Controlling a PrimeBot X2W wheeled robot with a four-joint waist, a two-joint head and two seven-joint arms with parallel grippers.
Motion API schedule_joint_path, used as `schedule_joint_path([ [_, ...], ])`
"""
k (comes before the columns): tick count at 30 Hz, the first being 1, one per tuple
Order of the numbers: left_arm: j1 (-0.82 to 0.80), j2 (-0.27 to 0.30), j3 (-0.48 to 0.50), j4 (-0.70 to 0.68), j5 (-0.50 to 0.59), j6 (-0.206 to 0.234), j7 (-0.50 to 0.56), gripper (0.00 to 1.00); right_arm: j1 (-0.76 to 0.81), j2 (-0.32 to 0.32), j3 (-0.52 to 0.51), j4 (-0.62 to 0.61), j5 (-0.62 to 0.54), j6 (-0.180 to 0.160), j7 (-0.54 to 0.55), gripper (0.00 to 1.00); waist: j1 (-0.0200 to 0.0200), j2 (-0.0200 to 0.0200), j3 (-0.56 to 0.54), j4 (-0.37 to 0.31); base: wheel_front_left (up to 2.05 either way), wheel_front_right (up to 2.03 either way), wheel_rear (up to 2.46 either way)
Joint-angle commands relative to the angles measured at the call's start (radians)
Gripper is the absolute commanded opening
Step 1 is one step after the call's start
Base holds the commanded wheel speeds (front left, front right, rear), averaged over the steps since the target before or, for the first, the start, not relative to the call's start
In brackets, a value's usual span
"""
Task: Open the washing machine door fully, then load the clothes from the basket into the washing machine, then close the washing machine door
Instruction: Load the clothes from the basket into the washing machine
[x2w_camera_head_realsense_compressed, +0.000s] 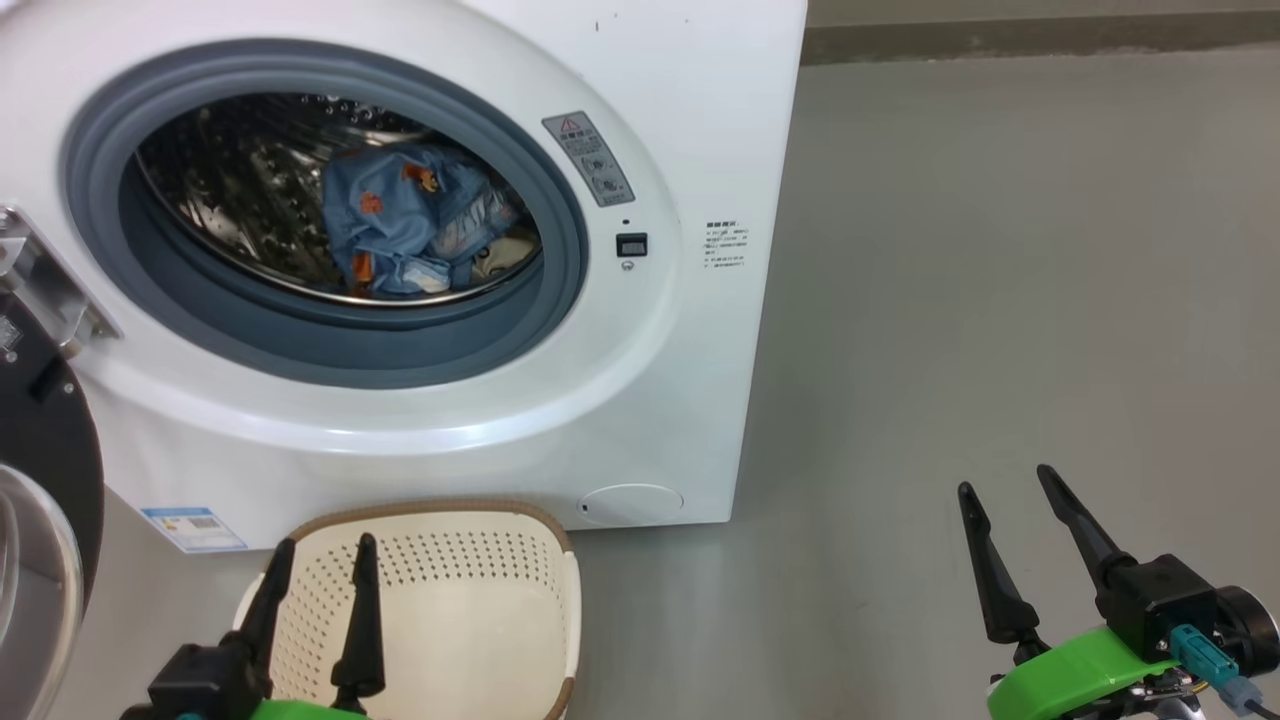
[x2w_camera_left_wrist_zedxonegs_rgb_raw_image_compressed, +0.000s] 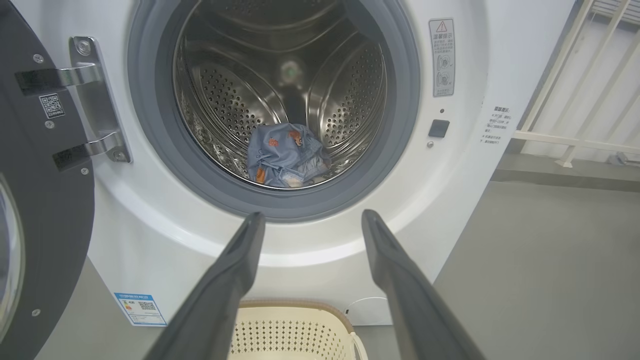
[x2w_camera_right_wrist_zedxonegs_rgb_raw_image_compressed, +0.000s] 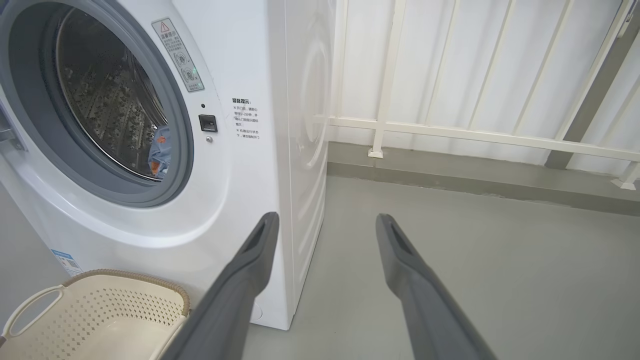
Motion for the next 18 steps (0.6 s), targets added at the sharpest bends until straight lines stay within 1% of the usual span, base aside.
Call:
schedule_joint_path([
  [1, -0.009, 0.005, 0.038, -0.032, 0.012, -0.008, -0.006, 1.0, -0.006, -0.002, 0.024, -0.023, 0.005, 0.002, -0.004, 1.0, 0.0, 0.0, -0.006, -0.004, 0.0, 0.0, 0.0],
  [5, 0.004, -0.001, 0.038, -0.032, 0.023, -0.018, -0.006, 1.0, -0.002, -0.001, 0.025, -0.018, 0.006, 0.002, -0.005, 1.0, 0.0, 0.0, -0.015, -0.008, 0.0, 0.0, 0.0],
  [18, 0.022, -0.01, 0.037, -0.032, 0.042, -0.029, -0.006, 1.0, 0.008, 0.0, 0.032, 0.0, 0.016, 0.002, -0.01, 1.0, 0.0, 0.0, -0.041, -0.014, 0.0, 0.0, 0.0],
])
